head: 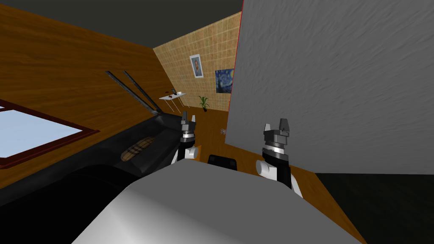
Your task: Push the door open
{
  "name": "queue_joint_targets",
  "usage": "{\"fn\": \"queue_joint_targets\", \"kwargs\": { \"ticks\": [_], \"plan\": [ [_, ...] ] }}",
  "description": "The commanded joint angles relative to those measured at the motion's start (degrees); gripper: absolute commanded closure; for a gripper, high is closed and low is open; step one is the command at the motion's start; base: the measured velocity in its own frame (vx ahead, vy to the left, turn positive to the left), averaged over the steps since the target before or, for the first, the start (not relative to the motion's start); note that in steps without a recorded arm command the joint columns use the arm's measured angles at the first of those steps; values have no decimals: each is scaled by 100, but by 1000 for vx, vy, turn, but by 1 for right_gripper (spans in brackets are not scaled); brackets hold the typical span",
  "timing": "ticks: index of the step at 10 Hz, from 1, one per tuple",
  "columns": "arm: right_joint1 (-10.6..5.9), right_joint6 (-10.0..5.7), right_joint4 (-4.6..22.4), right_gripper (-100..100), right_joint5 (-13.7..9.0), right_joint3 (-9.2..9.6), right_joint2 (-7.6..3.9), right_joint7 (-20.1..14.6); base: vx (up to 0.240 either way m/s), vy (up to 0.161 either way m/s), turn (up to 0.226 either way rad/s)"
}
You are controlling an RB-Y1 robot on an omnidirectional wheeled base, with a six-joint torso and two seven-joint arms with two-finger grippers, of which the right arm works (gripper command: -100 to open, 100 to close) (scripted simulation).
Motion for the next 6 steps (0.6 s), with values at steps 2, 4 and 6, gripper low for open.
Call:
{"fn": "queue_joint_targets", "kwargs": {
  "ticks": [2, 4, 6],
  "plan": [
    [37, -89, 69, -100, 173, 10, -104, -59, 43, 121, -53],
    [70, -167, 131, -100, 326, 19, -195, -111, 43, 178, -45],
    [105, -262, 211, -100, 519, 22, -275, -177, 68, 174, -59]
  ]
}}
